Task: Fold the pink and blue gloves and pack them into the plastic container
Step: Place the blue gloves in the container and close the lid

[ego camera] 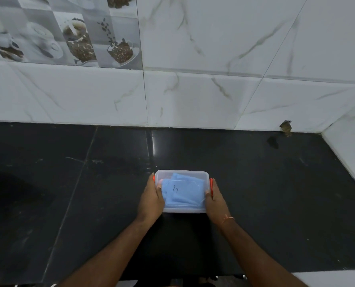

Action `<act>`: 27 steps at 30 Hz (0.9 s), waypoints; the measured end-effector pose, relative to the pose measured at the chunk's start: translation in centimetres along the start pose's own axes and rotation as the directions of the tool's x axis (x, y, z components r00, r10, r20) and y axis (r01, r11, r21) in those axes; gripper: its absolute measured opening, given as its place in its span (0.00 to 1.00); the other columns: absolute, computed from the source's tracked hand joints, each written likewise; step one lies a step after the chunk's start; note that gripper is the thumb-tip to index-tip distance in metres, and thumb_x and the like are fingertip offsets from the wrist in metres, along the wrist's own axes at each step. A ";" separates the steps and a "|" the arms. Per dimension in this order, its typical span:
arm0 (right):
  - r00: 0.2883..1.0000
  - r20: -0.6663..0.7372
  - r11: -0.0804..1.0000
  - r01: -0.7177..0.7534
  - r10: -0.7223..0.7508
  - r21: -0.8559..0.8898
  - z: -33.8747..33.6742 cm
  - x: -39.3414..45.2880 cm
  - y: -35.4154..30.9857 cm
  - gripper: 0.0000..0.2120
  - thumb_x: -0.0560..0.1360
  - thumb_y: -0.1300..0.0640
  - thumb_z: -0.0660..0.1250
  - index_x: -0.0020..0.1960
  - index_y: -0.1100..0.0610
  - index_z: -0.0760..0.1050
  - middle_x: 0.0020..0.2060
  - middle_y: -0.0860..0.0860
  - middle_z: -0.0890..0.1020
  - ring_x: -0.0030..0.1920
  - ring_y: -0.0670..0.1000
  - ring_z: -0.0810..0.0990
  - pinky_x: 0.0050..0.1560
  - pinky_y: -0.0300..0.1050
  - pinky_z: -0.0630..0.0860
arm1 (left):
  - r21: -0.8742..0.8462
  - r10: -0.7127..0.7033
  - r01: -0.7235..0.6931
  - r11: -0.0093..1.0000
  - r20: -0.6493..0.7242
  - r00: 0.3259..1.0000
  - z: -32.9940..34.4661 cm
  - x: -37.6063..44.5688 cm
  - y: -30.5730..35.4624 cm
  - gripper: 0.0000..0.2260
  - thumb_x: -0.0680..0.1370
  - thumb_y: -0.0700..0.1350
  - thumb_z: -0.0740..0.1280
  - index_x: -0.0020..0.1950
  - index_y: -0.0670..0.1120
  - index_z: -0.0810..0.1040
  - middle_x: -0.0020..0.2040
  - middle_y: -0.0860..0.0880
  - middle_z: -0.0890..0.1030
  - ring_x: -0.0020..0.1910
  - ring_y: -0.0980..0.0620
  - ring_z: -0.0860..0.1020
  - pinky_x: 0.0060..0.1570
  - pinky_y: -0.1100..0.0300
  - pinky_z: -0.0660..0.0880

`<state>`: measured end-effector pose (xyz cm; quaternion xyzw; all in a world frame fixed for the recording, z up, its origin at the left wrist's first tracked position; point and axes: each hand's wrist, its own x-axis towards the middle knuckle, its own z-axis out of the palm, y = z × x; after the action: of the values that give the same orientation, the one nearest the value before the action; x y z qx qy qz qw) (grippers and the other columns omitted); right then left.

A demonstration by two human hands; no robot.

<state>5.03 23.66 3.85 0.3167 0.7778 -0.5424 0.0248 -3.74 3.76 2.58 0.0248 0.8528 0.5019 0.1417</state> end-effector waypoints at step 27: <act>0.870 0.262 0.412 0.439 -0.417 -0.799 1.1 2.3 0.9 0.34 0.85 0.39 0.44 0.87 0.50 0.45 0.86 0.46 0.46 0.85 0.49 0.41 0.83 0.67 0.47 | 0.735 0.246 -0.376 0.565 0.285 0.927 -1.3 0.3 -0.8 0.34 0.86 0.64 0.46 0.90 0.53 0.47 0.90 0.53 0.50 0.89 0.46 0.48 0.85 0.37 0.56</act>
<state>3.36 23.98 1.83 0.0502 0.9934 -0.0934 0.0430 -4.25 2.32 2.40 0.2711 0.9534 0.0972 0.0898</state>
